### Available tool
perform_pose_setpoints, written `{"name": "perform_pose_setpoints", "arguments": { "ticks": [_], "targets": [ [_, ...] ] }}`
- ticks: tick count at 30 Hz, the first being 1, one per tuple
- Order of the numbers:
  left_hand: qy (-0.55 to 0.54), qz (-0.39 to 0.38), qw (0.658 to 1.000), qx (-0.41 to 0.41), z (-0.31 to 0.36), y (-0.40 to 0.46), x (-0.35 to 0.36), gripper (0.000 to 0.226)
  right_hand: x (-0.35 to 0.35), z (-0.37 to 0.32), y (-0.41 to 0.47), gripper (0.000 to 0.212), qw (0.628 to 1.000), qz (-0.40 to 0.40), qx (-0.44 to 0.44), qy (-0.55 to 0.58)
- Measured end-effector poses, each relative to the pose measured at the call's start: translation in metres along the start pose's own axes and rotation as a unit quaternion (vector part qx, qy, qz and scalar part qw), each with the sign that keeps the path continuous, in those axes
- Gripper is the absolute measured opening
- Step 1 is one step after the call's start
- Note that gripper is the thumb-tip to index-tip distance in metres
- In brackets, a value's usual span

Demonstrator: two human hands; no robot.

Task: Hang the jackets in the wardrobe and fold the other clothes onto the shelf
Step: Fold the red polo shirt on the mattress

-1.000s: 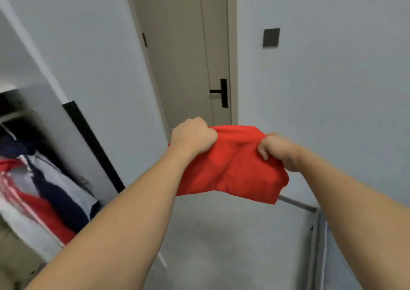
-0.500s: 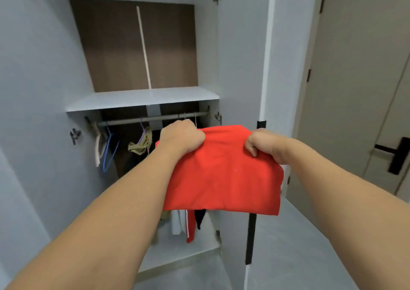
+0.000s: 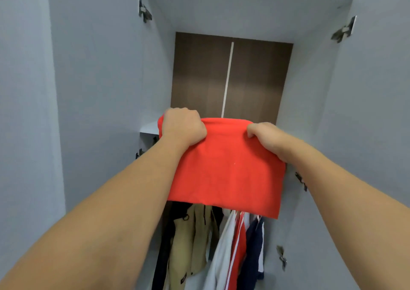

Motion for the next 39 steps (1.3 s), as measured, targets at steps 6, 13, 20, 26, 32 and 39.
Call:
{"name": "perform_pose_setpoints", "arguments": {
  "ticks": [6, 13, 20, 26, 32, 39],
  "targets": [
    [0.061, 0.078, 0.995, 0.007, -0.023, 0.107, 0.069, 0.028, 0.039, 0.007, 0.141, 0.023, 0.999, -0.009, -0.019, -0.027],
    [0.081, 0.117, 0.990, 0.017, -0.026, 0.241, 0.129, 0.036, 0.048, 0.011, 0.299, 0.034, 0.979, 0.104, -0.104, -0.143],
    [0.076, 0.025, 0.993, -0.083, -0.015, 0.291, 0.251, 0.042, 0.101, 0.066, 0.409, 0.060, 0.954, 0.116, -0.044, -0.273],
    [-0.017, -0.353, 0.927, -0.129, -0.014, 0.241, 0.358, 0.062, 0.181, 0.126, 0.427, 0.069, 0.911, -0.194, -0.029, -0.362],
    [-0.034, -0.392, 0.909, -0.140, -0.014, 0.262, 0.386, 0.061, 0.198, 0.147, 0.449, 0.062, 0.915, -0.256, -0.005, -0.313],
    [-0.053, -0.395, 0.907, -0.137, -0.027, 0.292, 0.437, 0.060, 0.226, 0.156, 0.501, 0.056, 0.933, -0.208, 0.030, -0.293]
  ]
}}
Point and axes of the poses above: each hand's wrist, its own y-axis towards the middle knuckle, its own x-axis out of the palm, z = x × y, the point moved 3 cm from there along y, towards the middle knuckle, and after that the axes turned 11 degrees about -x, right-handed, at the moved point
